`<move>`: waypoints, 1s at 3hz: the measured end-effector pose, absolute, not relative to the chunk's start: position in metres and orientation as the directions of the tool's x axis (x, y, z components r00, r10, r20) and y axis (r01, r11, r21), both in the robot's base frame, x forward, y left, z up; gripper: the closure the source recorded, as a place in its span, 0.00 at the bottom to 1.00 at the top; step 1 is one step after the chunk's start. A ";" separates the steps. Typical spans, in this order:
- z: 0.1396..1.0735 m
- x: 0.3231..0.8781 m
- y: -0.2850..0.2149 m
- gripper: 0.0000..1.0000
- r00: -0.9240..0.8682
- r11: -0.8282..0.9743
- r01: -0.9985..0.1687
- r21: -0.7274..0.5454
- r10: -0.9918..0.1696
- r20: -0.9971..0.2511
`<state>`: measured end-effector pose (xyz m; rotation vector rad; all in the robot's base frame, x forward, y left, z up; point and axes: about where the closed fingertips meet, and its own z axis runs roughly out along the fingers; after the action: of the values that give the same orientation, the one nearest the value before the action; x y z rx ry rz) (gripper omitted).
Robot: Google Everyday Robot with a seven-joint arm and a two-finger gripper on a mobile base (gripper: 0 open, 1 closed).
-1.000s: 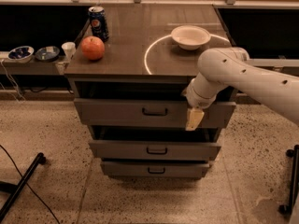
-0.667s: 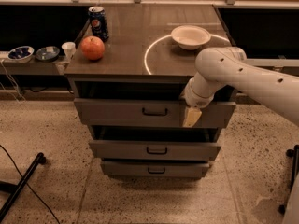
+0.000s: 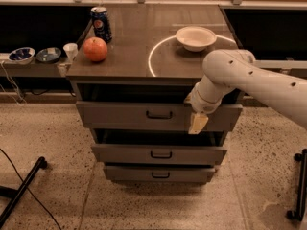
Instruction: Open top drawer
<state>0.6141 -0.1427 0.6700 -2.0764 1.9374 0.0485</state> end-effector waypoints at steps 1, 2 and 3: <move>0.672 0.598 -0.143 0.31 0.096 -0.056 -0.984 -0.170 -0.965 -0.242; 0.675 0.579 -0.145 0.31 0.098 -0.063 -0.988 -0.142 -0.961 -0.257; 0.678 0.560 -0.150 0.29 0.094 -0.067 -0.992 -0.106 -0.957 -0.276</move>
Offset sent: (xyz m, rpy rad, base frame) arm -0.0561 -0.0067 0.0123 0.0408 0.0826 0.0303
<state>0.5596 -0.1496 0.6782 -2.1081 1.9419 0.1922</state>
